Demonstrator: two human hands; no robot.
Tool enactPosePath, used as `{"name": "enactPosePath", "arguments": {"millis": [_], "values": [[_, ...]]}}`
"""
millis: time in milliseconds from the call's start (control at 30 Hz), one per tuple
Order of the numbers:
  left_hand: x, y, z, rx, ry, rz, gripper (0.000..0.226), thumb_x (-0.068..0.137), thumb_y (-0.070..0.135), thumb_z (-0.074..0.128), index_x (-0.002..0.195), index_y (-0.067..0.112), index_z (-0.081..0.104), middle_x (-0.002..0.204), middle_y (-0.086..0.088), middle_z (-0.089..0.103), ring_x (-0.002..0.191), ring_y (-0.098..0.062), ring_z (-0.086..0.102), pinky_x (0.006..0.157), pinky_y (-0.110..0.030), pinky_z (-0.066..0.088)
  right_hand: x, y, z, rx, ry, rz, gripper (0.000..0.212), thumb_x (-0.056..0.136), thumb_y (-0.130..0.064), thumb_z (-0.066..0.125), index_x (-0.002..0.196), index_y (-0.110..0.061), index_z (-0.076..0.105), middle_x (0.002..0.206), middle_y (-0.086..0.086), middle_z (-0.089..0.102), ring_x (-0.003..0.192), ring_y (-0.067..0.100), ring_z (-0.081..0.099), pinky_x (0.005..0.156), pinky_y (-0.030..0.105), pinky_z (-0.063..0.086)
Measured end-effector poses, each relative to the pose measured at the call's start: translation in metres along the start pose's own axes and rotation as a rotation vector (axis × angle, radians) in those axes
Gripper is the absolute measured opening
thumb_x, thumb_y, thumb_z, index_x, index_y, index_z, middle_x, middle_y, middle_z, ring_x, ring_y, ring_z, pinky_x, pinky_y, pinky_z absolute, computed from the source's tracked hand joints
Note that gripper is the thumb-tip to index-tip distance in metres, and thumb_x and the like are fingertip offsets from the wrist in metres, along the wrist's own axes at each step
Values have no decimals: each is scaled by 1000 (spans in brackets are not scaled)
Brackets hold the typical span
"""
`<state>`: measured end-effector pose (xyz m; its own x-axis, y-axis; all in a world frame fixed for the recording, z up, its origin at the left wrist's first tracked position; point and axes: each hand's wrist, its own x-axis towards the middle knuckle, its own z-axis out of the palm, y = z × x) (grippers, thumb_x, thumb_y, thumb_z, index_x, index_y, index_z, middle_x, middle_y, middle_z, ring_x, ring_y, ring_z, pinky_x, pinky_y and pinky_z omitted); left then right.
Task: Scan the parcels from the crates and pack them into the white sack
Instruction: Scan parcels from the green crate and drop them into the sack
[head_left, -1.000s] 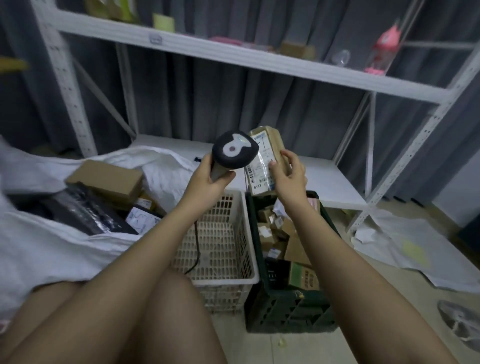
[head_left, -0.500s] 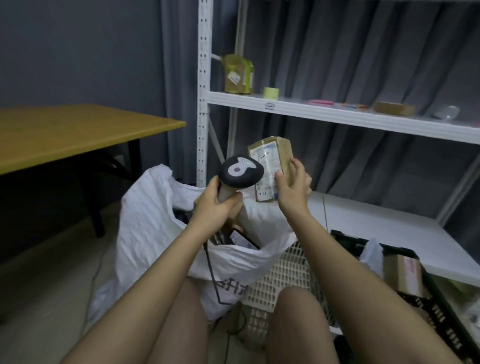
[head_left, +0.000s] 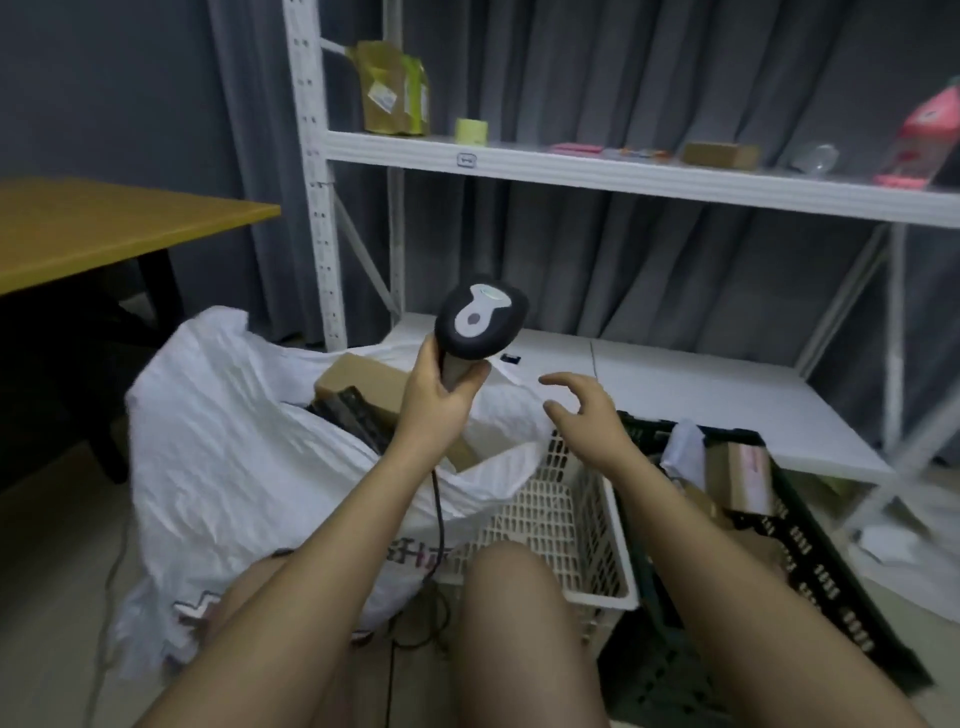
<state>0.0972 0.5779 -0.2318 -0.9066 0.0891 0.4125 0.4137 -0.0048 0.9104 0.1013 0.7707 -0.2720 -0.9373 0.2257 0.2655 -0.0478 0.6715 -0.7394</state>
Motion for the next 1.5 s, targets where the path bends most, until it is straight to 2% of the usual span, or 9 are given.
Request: {"name": "enactPosePath", "arguments": {"millis": [133, 300, 500, 667, 800, 900, 967, 1200, 1500], "values": [[5, -1, 70, -34, -86, 19, 46, 91, 12, 61, 133, 15, 43, 117, 13, 52, 108, -1, 48, 76, 5, 35, -15, 54, -38, 91, 94, 129, 24, 97, -14, 53, 110, -33, 59, 122, 1, 51, 109, 19, 51, 103, 46, 45], [1, -23, 146, -72, -303, -25, 42, 91, 13, 61, 127, 26, 43, 119, 12, 54, 112, -5, 52, 91, -16, 43, -39, 123, -77, 187, 202, 359, 22, 97, -9, 51, 113, -20, 63, 100, 3, 66, 80, 23, 62, 71, 35, 55], [-33, -75, 225, -95, -519, -180, 49, 91, 11, 61, 136, 17, 41, 126, 8, 50, 114, -5, 48, 80, -1, 42, -68, 215, -101, 165, 272, 579, 22, 97, 2, 49, 114, 3, 62, 119, 18, 61, 98, 21, 56, 74, 20, 47], [-57, -135, 250, -36, -600, -333, 53, 90, 13, 62, 137, 21, 39, 127, 9, 48, 117, -7, 47, 90, -17, 42, -84, 295, -91, 145, 173, 810, 28, 96, 1, 53, 123, 5, 56, 119, 20, 59, 110, 43, 55, 93, 44, 46], [-70, -177, 254, -9, -604, -470, 59, 90, 15, 63, 141, 21, 36, 130, 10, 48, 116, -4, 47, 93, -19, 40, -88, 346, -84, 63, 128, 887, 34, 93, -4, 59, 127, -1, 54, 110, 16, 59, 83, 33, 59, 61, 20, 52], [-76, -202, 254, -9, -587, -527, 56, 89, 14, 63, 138, 26, 39, 128, 15, 53, 114, -1, 52, 99, -25, 43, -82, 372, -87, 53, 199, 921, 49, 91, -8, 63, 136, -6, 45, 128, 20, 56, 108, 39, 58, 90, 46, 51], [-80, -214, 254, -8, -565, -573, 50, 90, 13, 62, 132, 29, 42, 120, 20, 55, 108, 5, 55, 96, -25, 45, -76, 385, -89, 58, 267, 963, 54, 91, -10, 63, 141, -3, 41, 133, 22, 53, 117, 38, 54, 97, 42, 45], [-75, -238, 263, 3, -516, -665, 49, 89, 14, 64, 135, 21, 47, 123, 9, 60, 111, -3, 57, 93, -22, 48, -49, 442, -87, 98, 354, 1247, 90, 89, -38, 65, 155, -16, 9, 157, 19, 12, 139, 42, 26, 109, 46, 31], [-75, -252, 262, 56, -561, -638, 44, 88, 20, 64, 128, 30, 48, 116, 17, 60, 99, 8, 59, 75, -13, 49, -48, 479, -69, 128, 424, 1309, 96, 86, -39, 69, 153, -12, 6, 151, 21, 31, 133, 41, 38, 106, 50, 39]]}}
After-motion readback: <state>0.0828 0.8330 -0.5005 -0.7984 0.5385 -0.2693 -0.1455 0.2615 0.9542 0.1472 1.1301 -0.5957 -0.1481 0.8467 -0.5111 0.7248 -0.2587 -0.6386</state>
